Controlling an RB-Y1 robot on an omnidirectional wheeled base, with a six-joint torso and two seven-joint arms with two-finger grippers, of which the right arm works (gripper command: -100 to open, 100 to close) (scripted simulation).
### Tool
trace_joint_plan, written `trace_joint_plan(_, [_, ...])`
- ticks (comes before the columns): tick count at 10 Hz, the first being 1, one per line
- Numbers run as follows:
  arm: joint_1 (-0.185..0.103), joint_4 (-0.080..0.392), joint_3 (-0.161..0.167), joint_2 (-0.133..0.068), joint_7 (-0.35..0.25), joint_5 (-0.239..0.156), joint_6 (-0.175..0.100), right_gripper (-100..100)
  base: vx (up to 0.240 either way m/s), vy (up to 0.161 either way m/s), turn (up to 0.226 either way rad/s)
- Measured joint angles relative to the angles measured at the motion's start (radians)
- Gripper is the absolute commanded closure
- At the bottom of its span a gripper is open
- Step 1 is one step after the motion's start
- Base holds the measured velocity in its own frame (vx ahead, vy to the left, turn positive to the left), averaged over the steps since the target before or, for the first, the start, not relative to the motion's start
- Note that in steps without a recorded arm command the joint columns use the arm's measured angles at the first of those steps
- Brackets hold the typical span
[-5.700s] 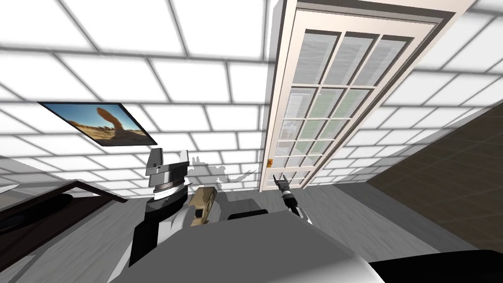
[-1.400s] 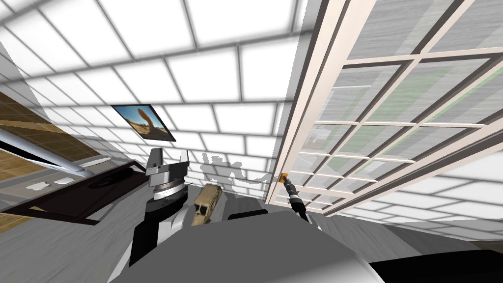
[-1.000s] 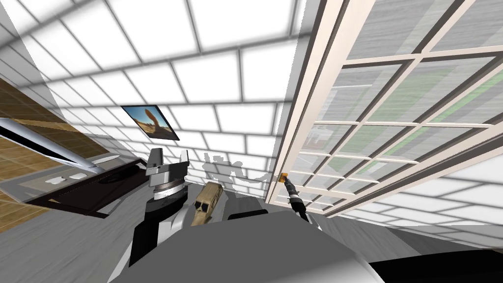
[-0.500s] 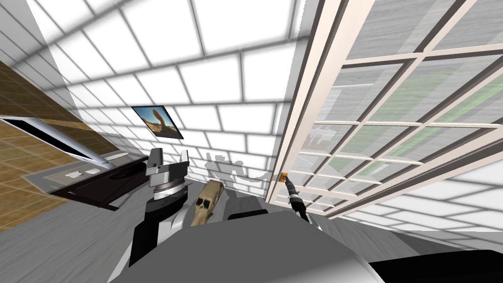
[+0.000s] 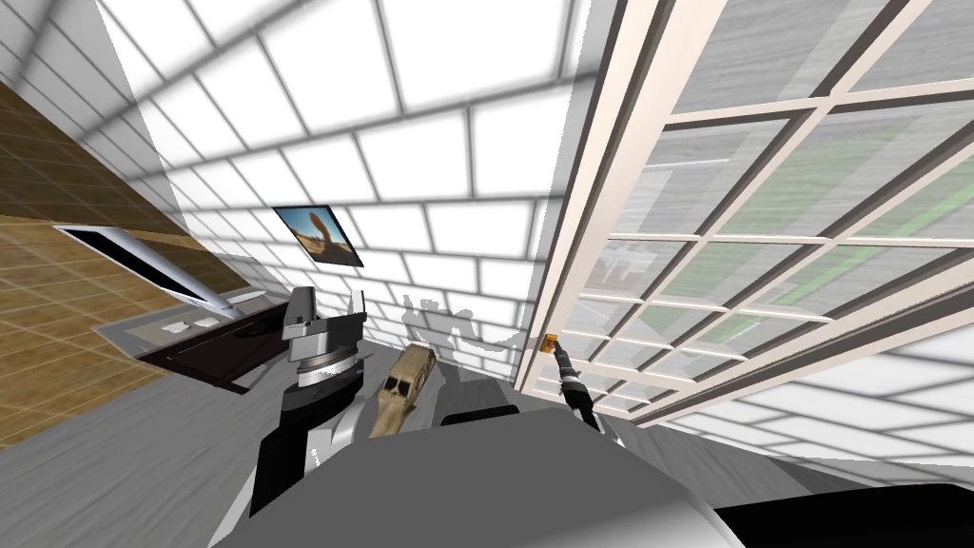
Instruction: Pull the door open
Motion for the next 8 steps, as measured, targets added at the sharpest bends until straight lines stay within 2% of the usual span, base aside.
trace_joint_plan(8, [-0.004,0.018,0.039,-0.015,-0.192,-0.09,0.003,100,-0.042,-0.013,0.053])
